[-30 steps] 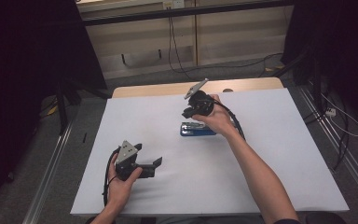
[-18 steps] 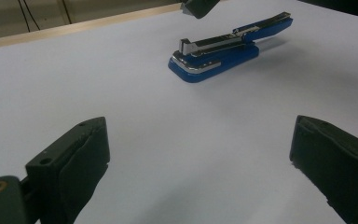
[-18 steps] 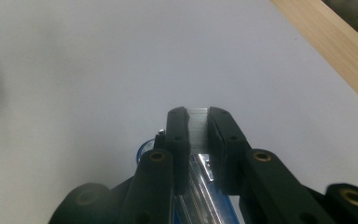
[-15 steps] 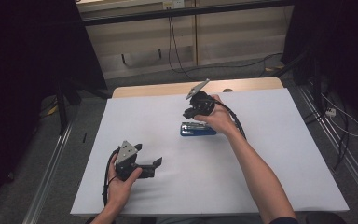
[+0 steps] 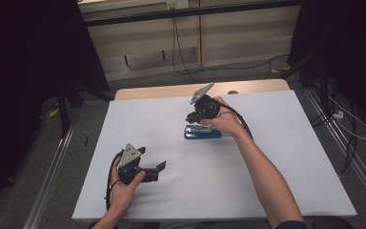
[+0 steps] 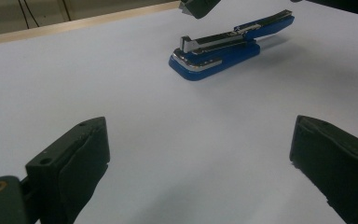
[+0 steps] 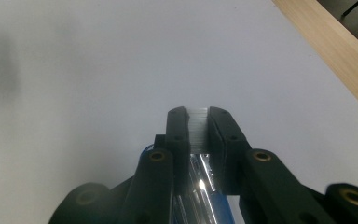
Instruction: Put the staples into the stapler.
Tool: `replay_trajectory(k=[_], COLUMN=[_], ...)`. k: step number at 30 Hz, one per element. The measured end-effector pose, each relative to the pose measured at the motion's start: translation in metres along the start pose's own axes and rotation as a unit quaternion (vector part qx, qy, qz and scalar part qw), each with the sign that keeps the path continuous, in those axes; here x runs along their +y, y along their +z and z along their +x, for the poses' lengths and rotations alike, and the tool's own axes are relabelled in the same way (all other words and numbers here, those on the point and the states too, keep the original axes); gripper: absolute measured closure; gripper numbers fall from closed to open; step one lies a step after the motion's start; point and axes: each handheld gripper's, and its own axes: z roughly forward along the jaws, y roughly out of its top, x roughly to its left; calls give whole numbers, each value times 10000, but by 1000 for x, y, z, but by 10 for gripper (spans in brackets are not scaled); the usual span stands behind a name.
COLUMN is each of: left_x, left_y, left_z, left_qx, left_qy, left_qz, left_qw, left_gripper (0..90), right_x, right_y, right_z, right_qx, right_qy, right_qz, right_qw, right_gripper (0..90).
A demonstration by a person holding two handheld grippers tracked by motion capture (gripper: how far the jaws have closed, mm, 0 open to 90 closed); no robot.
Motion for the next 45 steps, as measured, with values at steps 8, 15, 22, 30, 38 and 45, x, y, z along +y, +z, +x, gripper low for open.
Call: replay_trajectory(k=[8, 15, 22, 30, 38, 45], left_x=[0, 0, 0, 0, 0, 0], left_y=[-1, -1, -1, -2, 0, -1], left_z=[1, 1, 2, 2, 1, 2], left_qx=[9, 3, 4, -4, -20, -11], left_qy=[10, 7, -5, -15, -30, 3], left_qz=[8, 8, -1, -22, 11, 0], left_qw=[10000, 10000, 10000, 10000, 10000, 10000], left_gripper=[49, 49, 49, 49, 49, 51], right_x=[-7, -8, -11, -7, -7, -9], right_y=[-2, -1, 2, 8, 13, 13], right_z=[-8, -8, -12, -9, -8, -10], right_qx=[183, 350, 452, 574, 646, 639], right_qy=[-166, -351, -296, -413, -495, -528], right_qz=[5, 3, 38, 167, 275, 320], right_qw=[9997, 9988, 9985, 9974, 9963, 9960], right_gripper=[793, 793, 793, 793, 793, 793])
